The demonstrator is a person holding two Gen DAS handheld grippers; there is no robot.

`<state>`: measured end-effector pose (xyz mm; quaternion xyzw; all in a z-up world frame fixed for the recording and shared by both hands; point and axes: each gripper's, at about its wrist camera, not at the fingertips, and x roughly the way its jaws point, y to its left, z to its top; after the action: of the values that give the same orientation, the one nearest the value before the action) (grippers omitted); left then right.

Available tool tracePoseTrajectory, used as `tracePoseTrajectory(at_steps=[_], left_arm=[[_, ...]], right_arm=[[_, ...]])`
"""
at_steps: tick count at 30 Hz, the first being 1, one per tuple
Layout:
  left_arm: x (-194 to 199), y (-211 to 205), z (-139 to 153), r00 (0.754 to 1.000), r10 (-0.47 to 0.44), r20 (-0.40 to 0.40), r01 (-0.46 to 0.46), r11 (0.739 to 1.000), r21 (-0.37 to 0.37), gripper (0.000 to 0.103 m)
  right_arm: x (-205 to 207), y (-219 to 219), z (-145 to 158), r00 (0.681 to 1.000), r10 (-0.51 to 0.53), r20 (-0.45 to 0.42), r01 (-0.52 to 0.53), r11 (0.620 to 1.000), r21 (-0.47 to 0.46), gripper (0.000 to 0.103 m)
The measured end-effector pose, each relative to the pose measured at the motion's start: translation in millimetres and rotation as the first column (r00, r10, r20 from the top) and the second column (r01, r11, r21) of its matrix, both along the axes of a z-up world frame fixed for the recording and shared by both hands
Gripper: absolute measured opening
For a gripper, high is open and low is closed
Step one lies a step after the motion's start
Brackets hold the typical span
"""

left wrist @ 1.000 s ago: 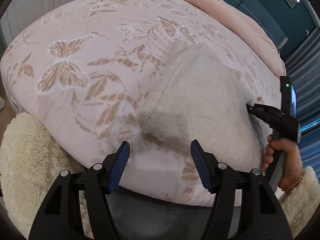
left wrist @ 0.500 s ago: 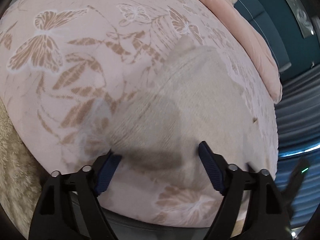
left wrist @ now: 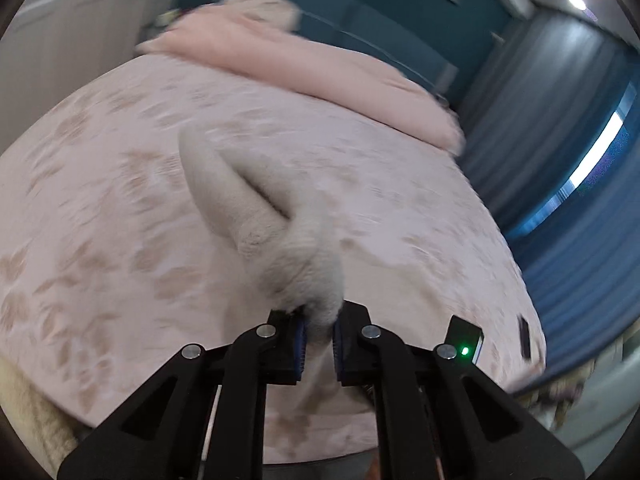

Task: Fold small clothes
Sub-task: 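Grasp the folded sweater edge with the left gripper and fold it over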

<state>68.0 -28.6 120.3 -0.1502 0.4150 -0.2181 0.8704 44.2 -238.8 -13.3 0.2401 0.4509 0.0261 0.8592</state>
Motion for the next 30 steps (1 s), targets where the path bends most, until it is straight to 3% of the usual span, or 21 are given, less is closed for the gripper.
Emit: tracePoseTrajectory(at_steps=[4,10,13,15,16,21,24,28,30], left_arm=[[-11.4,-75.1,-5.1,0.991,-0.131,0.008,0.130,0.990,0.047,0.009],[-24.9,-144.2,-67.3,0.969,-0.221,-0.106,0.238,0.952,0.193,0.009],[-37.7,-153.7,-85.5,0.967,-0.218,-0.129,0.246,0.931,0.270,0.010],[-40.7,-153.7,-88.0,0.965,-0.229,-0.130,0.259,0.916,0.307,0.011],[-40.8,-152.6,-88.4,0.965,-0.229,-0.130,0.259,0.912,0.318,0.011],[-43.2,-144.6,-83.1,0.966,-0.219,-0.135,0.252,0.909,0.331,0.013],[-43.5,-141.7,-82.8,0.967,-0.213,-0.140,0.248,0.913,0.325,0.013],[-46.1,-140.5,-82.9,0.967,-0.209,-0.146,0.246,0.915,0.320,0.014],[-49.2,-138.2,-80.3,0.965,-0.219,-0.144,0.254,0.919,0.301,0.020]], right_arm=[[-40.4,-48.1,18.5,0.996,-0.077,0.033,0.077,0.997,0.004,0.007],[-89.4,-103.6,22.6,0.986,-0.168,0.019,0.168,0.986,-0.002,0.010],[-103.2,-117.2,19.9,0.981,-0.191,0.013,0.191,0.982,0.010,0.013],[-106.3,-123.2,16.9,0.979,-0.203,0.016,0.203,0.979,0.021,0.028],[-106.8,-125.1,15.7,0.978,-0.206,0.017,0.205,0.978,0.023,0.029],[-101.7,-118.8,14.1,0.981,-0.191,0.013,0.191,0.981,0.042,0.030],[-99.6,-115.1,19.9,0.985,-0.171,0.028,0.170,0.985,0.036,0.038],[-97.2,-112.7,25.5,0.986,-0.162,0.033,0.161,0.986,0.028,0.039],[-97.5,-112.5,26.2,0.985,-0.169,0.029,0.168,0.985,0.034,0.040]])
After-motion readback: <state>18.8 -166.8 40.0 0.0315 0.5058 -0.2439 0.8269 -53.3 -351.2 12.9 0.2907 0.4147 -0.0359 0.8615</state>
